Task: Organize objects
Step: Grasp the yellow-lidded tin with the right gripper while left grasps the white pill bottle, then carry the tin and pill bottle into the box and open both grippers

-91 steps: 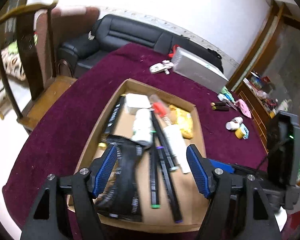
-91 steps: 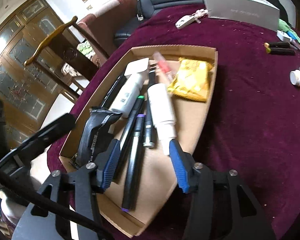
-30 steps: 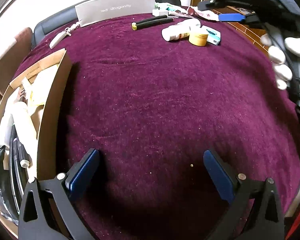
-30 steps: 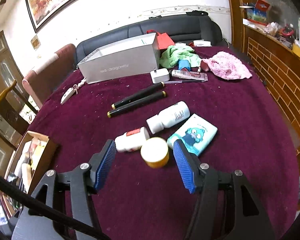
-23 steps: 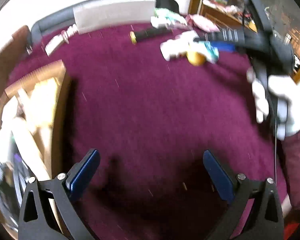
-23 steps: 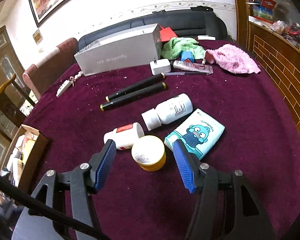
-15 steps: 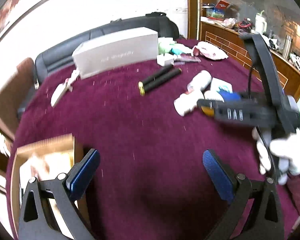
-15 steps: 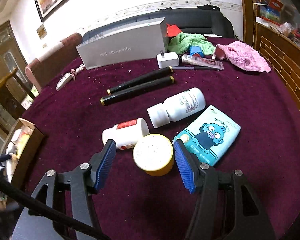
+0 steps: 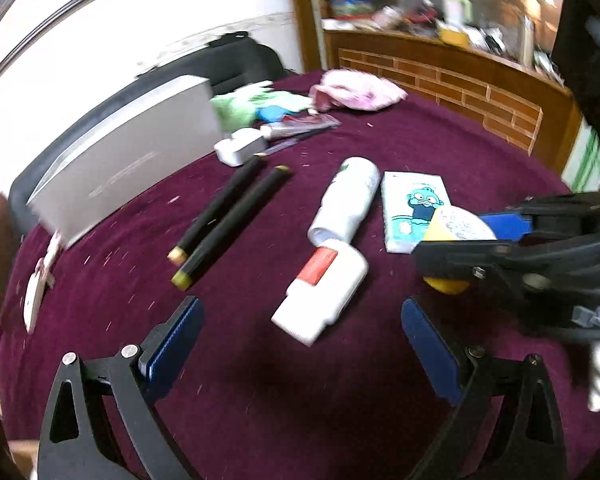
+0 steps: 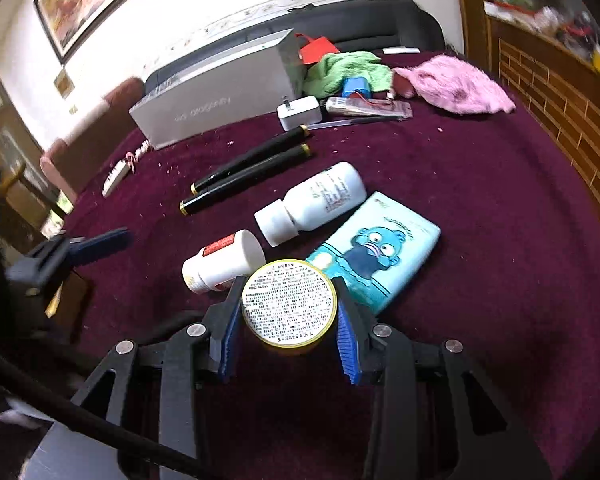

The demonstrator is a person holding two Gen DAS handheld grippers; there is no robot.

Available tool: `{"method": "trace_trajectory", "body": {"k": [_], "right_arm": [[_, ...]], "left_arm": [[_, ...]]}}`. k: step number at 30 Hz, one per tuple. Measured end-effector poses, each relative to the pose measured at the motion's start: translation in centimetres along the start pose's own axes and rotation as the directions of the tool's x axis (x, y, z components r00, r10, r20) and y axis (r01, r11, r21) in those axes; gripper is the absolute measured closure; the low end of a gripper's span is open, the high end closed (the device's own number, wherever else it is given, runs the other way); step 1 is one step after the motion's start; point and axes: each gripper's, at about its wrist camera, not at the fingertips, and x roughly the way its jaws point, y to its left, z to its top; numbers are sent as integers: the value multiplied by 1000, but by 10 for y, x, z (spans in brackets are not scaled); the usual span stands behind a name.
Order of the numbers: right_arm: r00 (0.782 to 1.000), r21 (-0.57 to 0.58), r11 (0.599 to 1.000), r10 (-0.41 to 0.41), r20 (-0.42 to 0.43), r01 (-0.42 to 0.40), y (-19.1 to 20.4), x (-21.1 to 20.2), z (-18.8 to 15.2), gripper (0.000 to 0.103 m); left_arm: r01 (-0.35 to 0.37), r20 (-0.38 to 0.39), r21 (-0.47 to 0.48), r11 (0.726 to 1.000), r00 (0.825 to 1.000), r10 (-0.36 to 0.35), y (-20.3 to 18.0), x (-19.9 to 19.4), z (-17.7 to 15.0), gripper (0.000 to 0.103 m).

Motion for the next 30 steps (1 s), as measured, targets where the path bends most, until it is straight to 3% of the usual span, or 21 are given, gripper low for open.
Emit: {"method": "trace_trajectory", "body": {"k": [3,4,5,6,7,13,22,30], "right_arm": [[1000,0,1000,-2,7,2,0,-2,1,65],[1000,-3,1000,0,8,0,1,-2,1,65],[1000,-5,1000,1,7,-1,2,-1,2,65],[1000,-4,1000,0,7,0,1,0,1,65],[1000,-1,1000,-3,6,3,0,1,1,65],[1000,18,1000,-3,-7,3,-3,6,-1,65],[998,22,998,58,4,-58,9,3,-5,65],[990,-20,990,141,-21,-141,62,-13,-32,65]], "left_arm": [[-23,-27,48,999,999,25,-9,21,9,8],[-28,-41,52,998,999,30,-11,26,9,23],[1,-63,39,999,998,1,-10,31,9,45],[66,-65,-20,998,996,-67,-6,31,11,61],[80,-83,-52,995,993,-85,-3,32,12,73],[67,-67,-121,990,995,-76,5,4,-7,73],[83,23,-229,970,997,-80,4,-84,-53,73],[72,107,-331,941,994,-38,34,-175,-108,73]]}}
